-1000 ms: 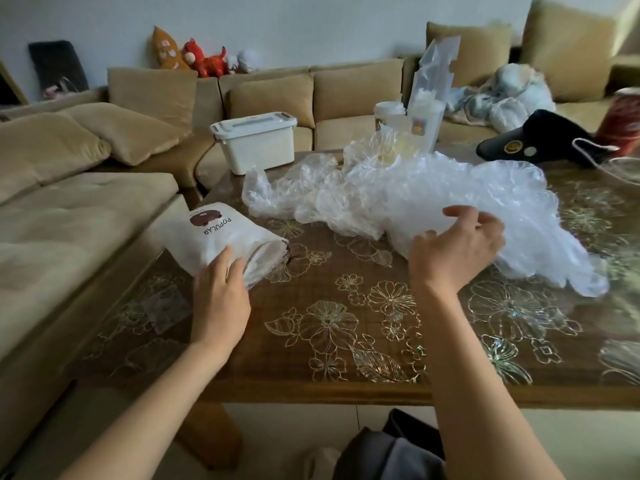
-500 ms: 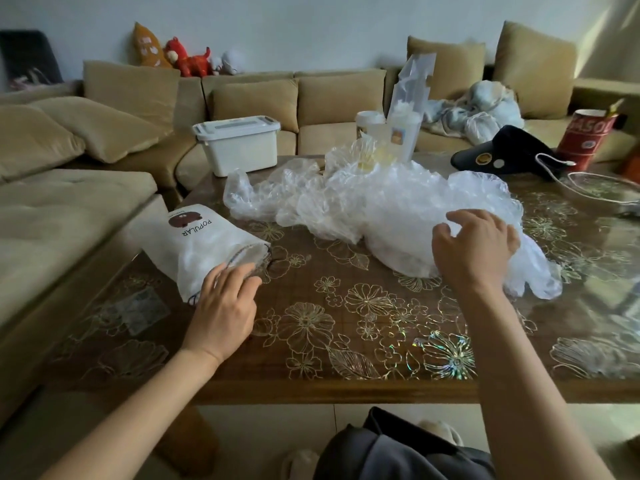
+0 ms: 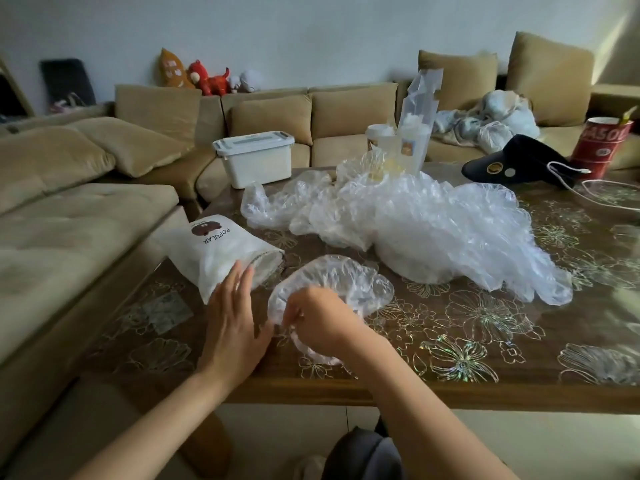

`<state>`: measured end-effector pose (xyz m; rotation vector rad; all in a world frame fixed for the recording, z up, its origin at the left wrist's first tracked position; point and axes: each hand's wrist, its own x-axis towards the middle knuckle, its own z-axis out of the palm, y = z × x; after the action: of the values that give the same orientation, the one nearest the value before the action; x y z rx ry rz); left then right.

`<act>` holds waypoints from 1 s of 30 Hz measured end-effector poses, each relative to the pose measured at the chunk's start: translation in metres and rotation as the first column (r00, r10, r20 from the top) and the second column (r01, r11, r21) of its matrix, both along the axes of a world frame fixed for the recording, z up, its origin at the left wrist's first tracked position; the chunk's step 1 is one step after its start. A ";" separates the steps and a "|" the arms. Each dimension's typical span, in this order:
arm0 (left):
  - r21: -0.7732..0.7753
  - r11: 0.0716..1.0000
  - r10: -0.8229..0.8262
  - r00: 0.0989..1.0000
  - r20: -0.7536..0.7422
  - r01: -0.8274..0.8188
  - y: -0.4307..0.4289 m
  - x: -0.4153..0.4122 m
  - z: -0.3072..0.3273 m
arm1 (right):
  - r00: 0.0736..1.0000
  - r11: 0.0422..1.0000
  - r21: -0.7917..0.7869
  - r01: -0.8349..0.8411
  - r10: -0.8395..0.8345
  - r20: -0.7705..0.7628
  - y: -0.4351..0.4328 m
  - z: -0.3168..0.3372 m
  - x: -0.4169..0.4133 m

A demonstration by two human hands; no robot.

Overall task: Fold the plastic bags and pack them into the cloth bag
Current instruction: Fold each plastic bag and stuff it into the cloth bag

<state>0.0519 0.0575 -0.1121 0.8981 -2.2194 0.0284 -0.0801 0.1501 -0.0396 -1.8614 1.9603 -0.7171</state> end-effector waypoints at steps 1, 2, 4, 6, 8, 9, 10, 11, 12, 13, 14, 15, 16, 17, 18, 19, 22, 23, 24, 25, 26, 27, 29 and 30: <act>-0.025 0.998 -0.048 0.996 0.069 0.050 0.002 0.002 0.000 | 1.000 0.999 0.032 -0.011 0.010 0.030 0.001 -0.002 -0.003; -0.035 0.995 -0.093 0.987 0.128 0.098 0.002 0.003 -0.001 | 0.997 0.999 0.044 -0.013 0.010 0.071 0.001 -0.003 -0.008; -0.007 0.988 -0.148 0.974 0.173 0.151 0.000 0.006 -0.001 | 0.975 0.999 0.047 0.009 -0.019 0.224 0.004 -0.001 -0.016; 0.035 0.984 -0.178 0.978 0.110 0.176 0.001 0.005 0.005 | 0.887 0.999 0.025 0.038 -0.045 0.459 0.010 0.004 -0.024; 0.088 0.967 -0.243 0.969 0.039 0.239 0.009 -0.001 0.015 | 0.747 0.997 -0.010 0.072 -0.047 0.663 0.015 0.007 -0.032; 0.126 0.948 -0.294 0.956 -0.008 0.292 0.013 -0.004 0.022 | 0.659 0.996 -0.028 0.086 -0.036 0.751 0.017 0.009 -0.036; 0.202 0.918 -0.334 0.940 -0.075 0.342 0.020 -0.007 0.033 | 0.551 0.994 -0.044 0.102 -0.020 0.834 0.018 0.009 -0.039; 0.322 0.866 -0.345 0.923 -0.170 0.383 0.028 -0.008 0.046 | 0.421 0.991 -0.066 0.118 0.010 0.907 0.019 0.012 -0.041; 0.448 0.790 -0.316 0.904 -0.288 0.419 0.035 -0.010 0.058 | 0.299 0.988 -0.076 0.135 0.032 0.954 0.020 0.014 -0.045; 0.550 0.699 -0.244 0.875 -0.418 0.457 0.040 -0.013 0.070 | 0.208 0.988 -0.072 0.138 0.042 0.977 0.023 0.016 -0.050; 0.625 0.611 -0.140 0.843 -0.519 0.486 0.039 -0.015 0.078 | 0.154 0.992 -0.050 0.120 0.031 0.988 0.026 0.015 -0.056; 0.681 0.535 -0.033 0.818 -0.574 0.499 0.038 -0.016 0.083 | 0.130 0.996 -0.041 0.081 0.030 0.991 0.028 0.015 -0.061; 0.724 0.475 0.059 0.803 -0.593 0.500 0.037 -0.016 0.088 | 0.136 0.998 -0.057 0.020 0.054 0.989 0.032 0.013 -0.065; 0.748 0.446 0.122 0.795 -0.594 0.491 0.035 -0.016 0.091 | 0.157 0.995 -0.084 -0.047 0.091 0.983 0.033 0.011 -0.067; 0.762 0.454 0.157 0.800 -0.579 0.462 0.033 -0.016 0.093 | 0.190 0.989 -0.100 -0.105 0.118 0.975 0.034 0.007 -0.069; 0.767 0.480 0.171 0.812 -0.557 0.425 0.032 -0.015 0.093 | 0.229 0.981 -0.104 -0.165 0.141 0.963 0.034 0.004 -0.070; 0.782 0.501 0.192 0.834 -0.517 0.370 0.033 -0.014 0.088 | 0.381 0.966 -0.044 -0.255 0.142 0.914 0.032 -0.001 -0.072; 0.792 0.493 0.197 0.840 -0.505 0.360 0.033 -0.013 0.084 | 0.417 0.968 -0.015 -0.249 0.121 0.901 0.033 -0.001 -0.071; 0.800 0.492 0.200 0.850 -0.487 0.343 0.033 -0.013 0.081 | 0.428 0.979 0.012 -0.201 0.077 0.901 0.031 0.000 -0.071; 0.807 0.499 0.199 0.864 -0.462 0.316 0.034 -0.013 0.077 | 0.423 0.993 0.037 -0.113 0.014 0.906 0.030 -0.002 -0.071; 0.811 0.511 0.200 0.878 -0.435 0.285 0.034 -0.013 0.073 | 0.431 0.998 0.057 0.005 -0.053 0.901 0.028 -0.004 -0.070; 0.810 0.530 0.198 0.892 -0.407 0.252 0.035 -0.014 0.068 | 0.469 0.987 0.069 0.145 -0.130 0.874 0.026 -0.009 -0.070; 0.799 0.572 0.196 0.916 -0.350 0.183 0.037 -0.012 0.057 | 0.653 0.918 0.050 0.393 -0.317 0.688 0.021 -0.016 -0.071; 0.794 0.588 0.191 0.928 -0.319 0.152 0.039 -0.012 0.049 | 0.727 0.886 0.026 0.463 -0.397 0.560 0.019 -0.021 -0.072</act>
<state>0.0402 0.0968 -0.0627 1.2638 -1.7945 -1.1653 -0.1520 0.1695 -0.0602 -1.0432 1.9725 -1.3600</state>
